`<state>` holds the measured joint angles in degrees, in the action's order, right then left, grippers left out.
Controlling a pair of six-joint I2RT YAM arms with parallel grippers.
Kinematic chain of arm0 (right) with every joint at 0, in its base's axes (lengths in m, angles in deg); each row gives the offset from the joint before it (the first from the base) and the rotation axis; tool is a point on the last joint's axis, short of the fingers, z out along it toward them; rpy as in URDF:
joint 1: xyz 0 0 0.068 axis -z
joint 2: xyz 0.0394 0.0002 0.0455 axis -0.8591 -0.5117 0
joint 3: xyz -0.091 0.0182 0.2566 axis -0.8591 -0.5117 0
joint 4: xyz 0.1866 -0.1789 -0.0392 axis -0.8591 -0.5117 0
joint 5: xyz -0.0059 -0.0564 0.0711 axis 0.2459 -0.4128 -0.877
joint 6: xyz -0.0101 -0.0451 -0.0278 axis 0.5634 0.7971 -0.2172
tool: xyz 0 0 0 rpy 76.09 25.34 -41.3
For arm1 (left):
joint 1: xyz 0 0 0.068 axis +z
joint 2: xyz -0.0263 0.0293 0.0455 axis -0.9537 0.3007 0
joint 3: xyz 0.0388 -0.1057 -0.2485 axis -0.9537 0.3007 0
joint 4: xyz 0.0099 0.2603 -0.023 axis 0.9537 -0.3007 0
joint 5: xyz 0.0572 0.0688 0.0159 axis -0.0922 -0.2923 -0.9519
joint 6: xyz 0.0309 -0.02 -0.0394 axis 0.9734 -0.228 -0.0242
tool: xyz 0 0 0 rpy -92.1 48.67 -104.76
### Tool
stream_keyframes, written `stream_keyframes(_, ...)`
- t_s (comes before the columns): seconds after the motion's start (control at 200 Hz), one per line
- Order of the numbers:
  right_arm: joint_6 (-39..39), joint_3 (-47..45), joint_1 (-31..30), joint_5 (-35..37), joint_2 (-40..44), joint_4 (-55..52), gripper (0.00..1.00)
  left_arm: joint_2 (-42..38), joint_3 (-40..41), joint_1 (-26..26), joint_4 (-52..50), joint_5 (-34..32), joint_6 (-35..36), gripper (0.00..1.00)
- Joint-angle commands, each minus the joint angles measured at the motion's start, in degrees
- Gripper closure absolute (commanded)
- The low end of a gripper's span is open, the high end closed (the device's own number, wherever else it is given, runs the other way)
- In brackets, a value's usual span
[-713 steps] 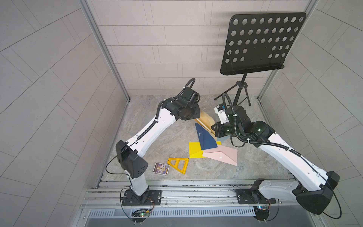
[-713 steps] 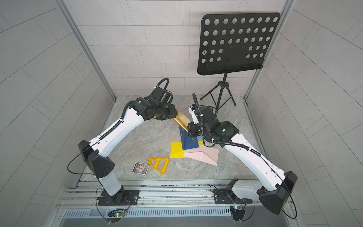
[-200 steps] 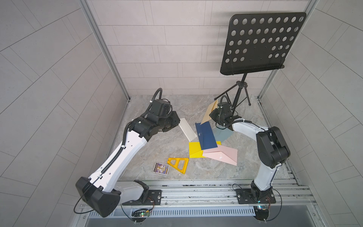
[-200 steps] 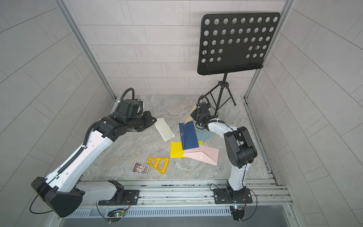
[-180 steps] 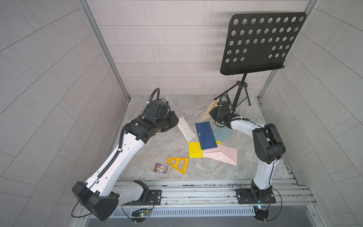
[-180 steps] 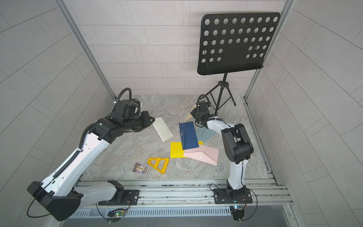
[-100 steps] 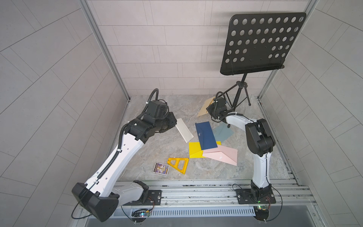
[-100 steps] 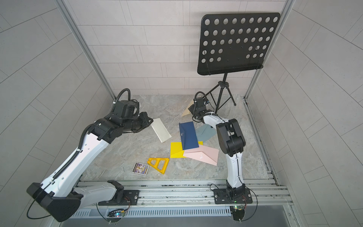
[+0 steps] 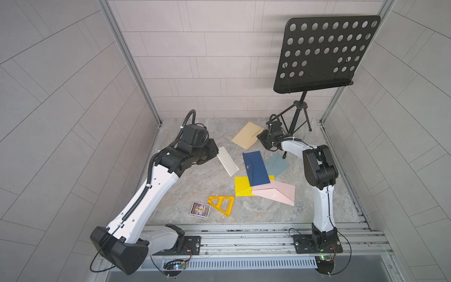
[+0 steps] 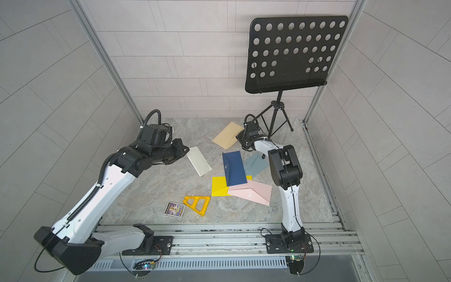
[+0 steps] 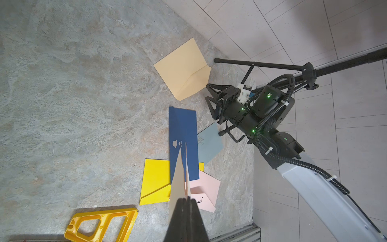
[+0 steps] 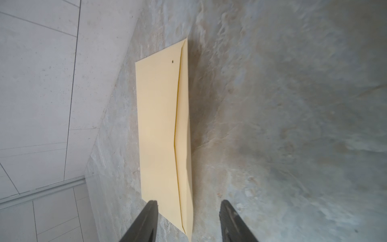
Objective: Take the letter paper out of the envelope
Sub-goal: Place the envelope at the center of the board.
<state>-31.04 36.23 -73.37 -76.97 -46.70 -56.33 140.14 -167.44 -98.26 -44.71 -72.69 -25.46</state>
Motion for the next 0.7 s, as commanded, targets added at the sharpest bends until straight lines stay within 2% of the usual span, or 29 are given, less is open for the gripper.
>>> stream_keyframes(0.0,0.4,-1.1,0.3,1.0,5.6,-3.4,0.49,0.5,0.3,0.4,0.3,0.1,1.0,1.0)
stream_keyframes(0.15,0.8,-6.2,-0.2,0.0,13.1,-3.5,0.52,1.4,-0.8,0.4,0.9,0.4,1.0,1.0)
stream_keyframes(0.39,-0.3,-13.9,-3.2,-5.8,31.6,-9.1,0.53,5.4,-4.1,0.5,2.9,2.2,-1.1,1.0)
stream_keyframes(0.5,-2.7,-19.1,-4.3,-9.1,41.1,-11.5,0.48,8.1,-7.0,0.7,5.4,4.6,-3.1,1.0)
stream_keyframes(0.595,-4.2,-23.1,-4.2,-10.3,49.3,-14.8,0.39,10.6,-10.2,0.7,7.8,6.7,-4.9,1.0)
stream_keyframes(0.695,-6.8,-27.5,-4.2,-11.6,56.6,-13.3,0.32,13.2,-12.4,0.7,11.9,10.0,-8.5,1.0)
